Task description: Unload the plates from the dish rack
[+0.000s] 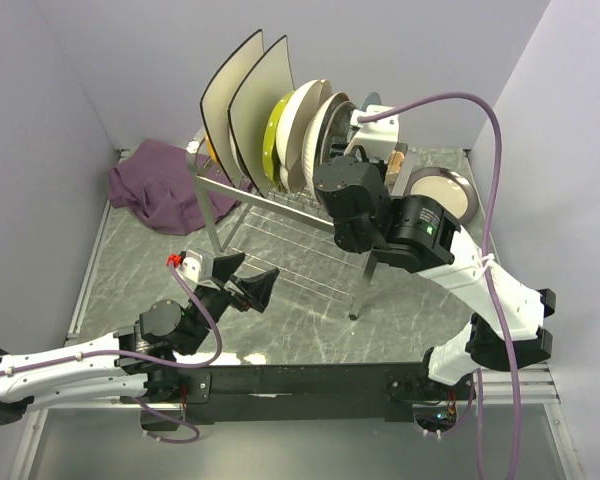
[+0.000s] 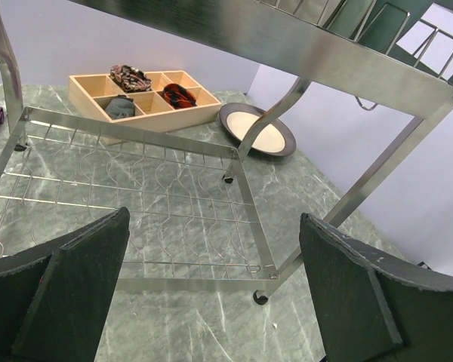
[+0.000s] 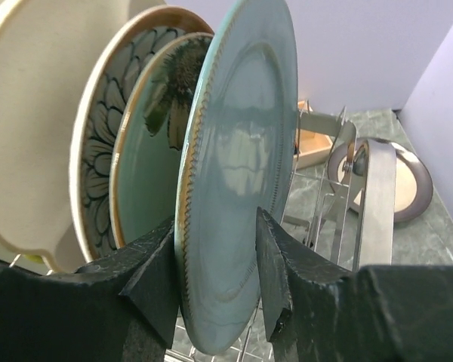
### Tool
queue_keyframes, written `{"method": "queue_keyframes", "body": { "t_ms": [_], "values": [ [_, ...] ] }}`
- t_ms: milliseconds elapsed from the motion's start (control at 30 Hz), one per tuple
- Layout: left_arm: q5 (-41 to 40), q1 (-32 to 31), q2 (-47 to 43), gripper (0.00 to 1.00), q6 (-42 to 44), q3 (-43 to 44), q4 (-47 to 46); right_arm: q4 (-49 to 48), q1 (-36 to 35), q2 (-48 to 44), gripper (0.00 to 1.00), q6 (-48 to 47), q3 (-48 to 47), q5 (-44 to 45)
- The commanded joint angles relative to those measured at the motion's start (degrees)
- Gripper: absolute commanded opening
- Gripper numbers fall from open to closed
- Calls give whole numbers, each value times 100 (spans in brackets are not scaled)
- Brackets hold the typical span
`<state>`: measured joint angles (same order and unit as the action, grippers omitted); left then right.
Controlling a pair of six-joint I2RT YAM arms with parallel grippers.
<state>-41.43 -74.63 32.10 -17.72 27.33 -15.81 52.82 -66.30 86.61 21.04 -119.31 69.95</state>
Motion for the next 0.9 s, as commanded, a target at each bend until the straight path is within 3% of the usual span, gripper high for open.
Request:
{"method": "queue_keyframes", "body": {
  "t_ms": [0,867],
  "values": [
    [-23,-25,-10,99,49,18,-212,774,179,102,46,401,-102,194],
    [-58,-25,113,99,75,44,-229,9,197,-118,22,-232,83,256]
  ]
}}
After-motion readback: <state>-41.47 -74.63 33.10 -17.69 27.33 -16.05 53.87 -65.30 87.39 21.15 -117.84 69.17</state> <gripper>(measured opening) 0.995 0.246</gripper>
